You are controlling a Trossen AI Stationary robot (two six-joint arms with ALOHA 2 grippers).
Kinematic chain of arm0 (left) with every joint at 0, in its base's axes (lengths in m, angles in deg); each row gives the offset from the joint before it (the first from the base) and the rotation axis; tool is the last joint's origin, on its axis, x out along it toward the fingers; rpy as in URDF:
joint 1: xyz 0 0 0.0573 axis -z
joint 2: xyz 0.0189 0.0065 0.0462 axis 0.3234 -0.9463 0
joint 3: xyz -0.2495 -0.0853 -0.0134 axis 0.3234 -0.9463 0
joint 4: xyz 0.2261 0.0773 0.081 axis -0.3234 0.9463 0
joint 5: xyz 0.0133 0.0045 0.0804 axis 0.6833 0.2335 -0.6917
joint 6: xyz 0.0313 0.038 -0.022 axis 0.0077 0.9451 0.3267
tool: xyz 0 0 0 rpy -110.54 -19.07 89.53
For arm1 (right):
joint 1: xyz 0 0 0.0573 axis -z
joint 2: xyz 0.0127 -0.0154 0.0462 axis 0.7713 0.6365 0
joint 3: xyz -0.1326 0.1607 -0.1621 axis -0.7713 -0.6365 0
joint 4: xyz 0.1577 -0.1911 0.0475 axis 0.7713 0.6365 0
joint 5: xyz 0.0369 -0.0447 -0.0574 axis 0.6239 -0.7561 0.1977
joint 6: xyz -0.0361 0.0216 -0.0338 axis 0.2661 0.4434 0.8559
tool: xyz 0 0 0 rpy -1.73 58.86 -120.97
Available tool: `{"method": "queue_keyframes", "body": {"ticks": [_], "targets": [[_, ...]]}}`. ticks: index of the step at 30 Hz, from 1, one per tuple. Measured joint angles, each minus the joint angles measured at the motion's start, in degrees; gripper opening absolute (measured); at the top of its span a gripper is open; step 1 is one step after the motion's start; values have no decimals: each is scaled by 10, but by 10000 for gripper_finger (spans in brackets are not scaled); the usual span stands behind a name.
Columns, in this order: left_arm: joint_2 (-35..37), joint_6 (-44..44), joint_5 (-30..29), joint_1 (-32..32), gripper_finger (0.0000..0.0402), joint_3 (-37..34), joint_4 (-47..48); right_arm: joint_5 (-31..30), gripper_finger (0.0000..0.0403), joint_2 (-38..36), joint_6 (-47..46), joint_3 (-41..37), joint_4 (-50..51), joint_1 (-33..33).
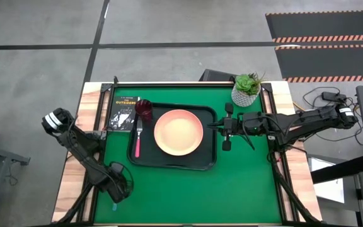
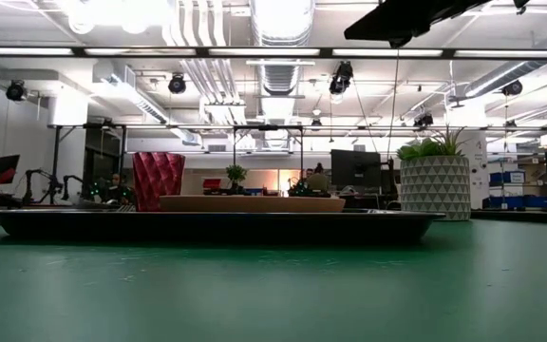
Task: Pick and place plate/cup/fork/spoon on tray
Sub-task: Put the blue spoon on the black table tray between the pink fork and the orange plate
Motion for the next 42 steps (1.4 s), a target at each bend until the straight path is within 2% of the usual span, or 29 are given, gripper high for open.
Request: {"method": "queue_keyframes", "body": {"ticks": [3, 14, 22, 33, 36, 39, 42], "targets": [[0, 8, 16, 0, 108, 0, -4, 0, 9, 0, 0, 0, 0, 0], [1, 17, 18, 0, 6, 0, -10, 0, 9, 0, 0, 0, 0, 0], [15, 28, 21, 0, 0, 0, -11, 0, 9, 0, 0, 0, 1, 0], [86, 5, 8, 0, 0, 0, -10, 0, 9, 0, 0, 0, 5, 0], [73, 8, -18, 1, 0, -3, -10, 0, 9, 0, 0, 0, 14, 0], [49, 63, -43, 11, 0, -8, -8, 0, 9, 0, -1, 0, 17, 0], [24, 81, -118, 42, 0, 2, -16, 0, 9, 0, -8, 0, 17, 0]]}}
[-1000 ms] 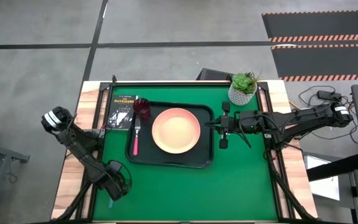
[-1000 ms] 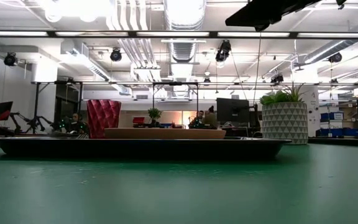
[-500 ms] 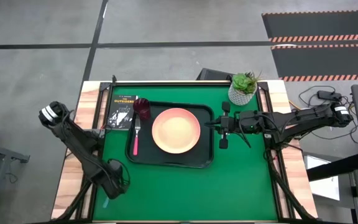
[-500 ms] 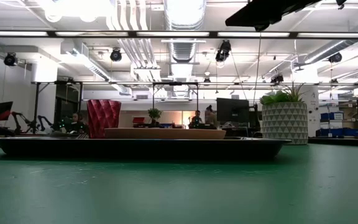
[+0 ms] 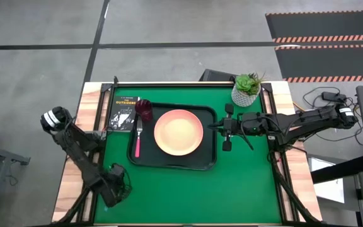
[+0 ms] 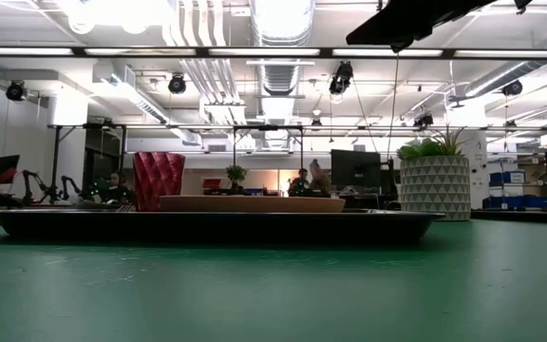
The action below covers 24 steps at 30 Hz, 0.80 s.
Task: Pick and place plate/cup/fork/spoon on tray
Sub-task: Put the blue spoon on the black table tray between the pink fork and the orange plate, then put the spoon on the black tray to the right of the pink fork
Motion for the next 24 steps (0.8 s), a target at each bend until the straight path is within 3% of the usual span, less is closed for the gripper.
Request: {"method": "queue_keyframes", "body": {"ticks": [2, 10, 14, 20, 24], "targets": [[-10, 19, -44, 22, 0, 14, -10, 0, 9, 0, -1, 0, 0, 0], [-35, 46, -74, 100, 8, 49, -10, 0, 9, 0, -16, 0, 0, 0], [-64, 54, -91, 129, 50, 61, -2, 0, 9, 0, -25, 0, 0, 0], [-85, 41, -91, 134, 146, 77, 43, 0, 9, 0, -30, 0, 0, 0], [-82, 30, -123, 140, 172, 79, 84, 0, 9, 0, -30, 0, 0, 0]]}}
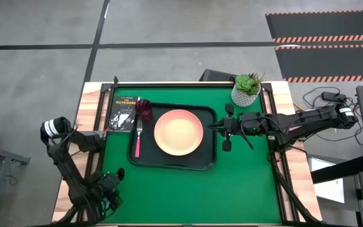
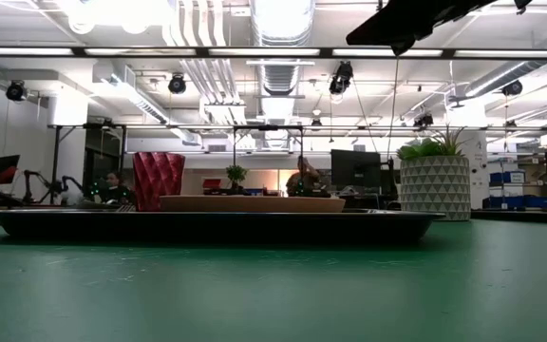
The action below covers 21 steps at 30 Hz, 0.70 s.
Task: Pick and place plate/cup/fork/spoon on tray
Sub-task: Put the spoon on the black tray to the right of the pink fork
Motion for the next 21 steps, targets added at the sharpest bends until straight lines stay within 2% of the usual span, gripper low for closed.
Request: {"method": "queue_keyframes", "body": {"ticks": [3, 9, 14, 17, 21], "targets": [[-2, 0, -14, 14, 174, -3, 0, 0, 9, 0, 0, 0, 0, 0], [-21, -75, -13, 32, 175, -25, 6, 0, 9, 0, 1, 0, 3, 0], [-37, -83, -14, 32, 170, -25, 8, 0, 9, 0, 1, 0, 5, 0], [-41, -84, -14, 33, 143, -25, 8, 0, 9, 0, 1, 0, 5, 0], [-39, -85, -11, 32, 82, -25, 7, 0, 9, 0, 1, 0, 5, 0]]}}
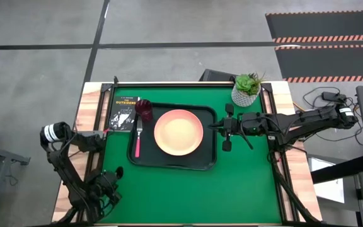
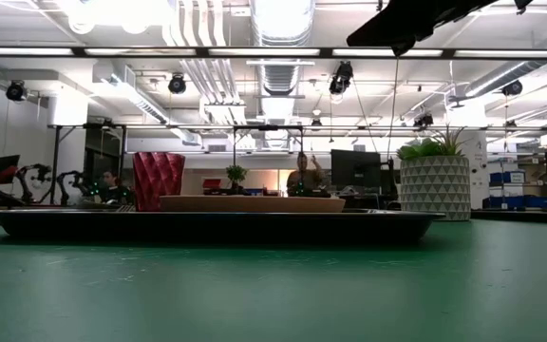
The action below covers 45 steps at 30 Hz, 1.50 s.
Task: Pick and place plate/cup/fork/spoon on tray
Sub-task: Put the spoon on the black tray to the right of the pink fork
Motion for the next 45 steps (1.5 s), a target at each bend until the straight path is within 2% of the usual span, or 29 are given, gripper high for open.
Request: {"method": "queue_keyframes", "body": {"ticks": [5, 13, 20, 25, 29, 37, 42, 45], "targets": [[3, 2, 2, 0, 10, 2, -1, 0, 9, 0, 0, 0, 0, 0], [14, 1, -25, 0, 3, 5, -8, 0, 9, 0, 0, 0, 0, 0], [57, -1, -113, -11, 2, 7, -1, 0, 9, 0, 0, 0, 0, 0], [85, -1, -189, -43, 1, 5, 15, 0, 9, 0, 0, 0, 0, 0], [105, -2, -200, -103, 1, 5, 26, 0, 9, 0, -4, 0, 0, 0], [141, 1, -196, -279, 0, 8, 34, 0, 9, 0, -4, 0, 0, 0], [166, 78, -171, -383, 0, 5, 35, 0, 9, 0, -4, 0, 5, 0], [175, 169, -151, -454, 0, 5, 32, 0, 9, 0, -5, 0, 15, 0]]}}
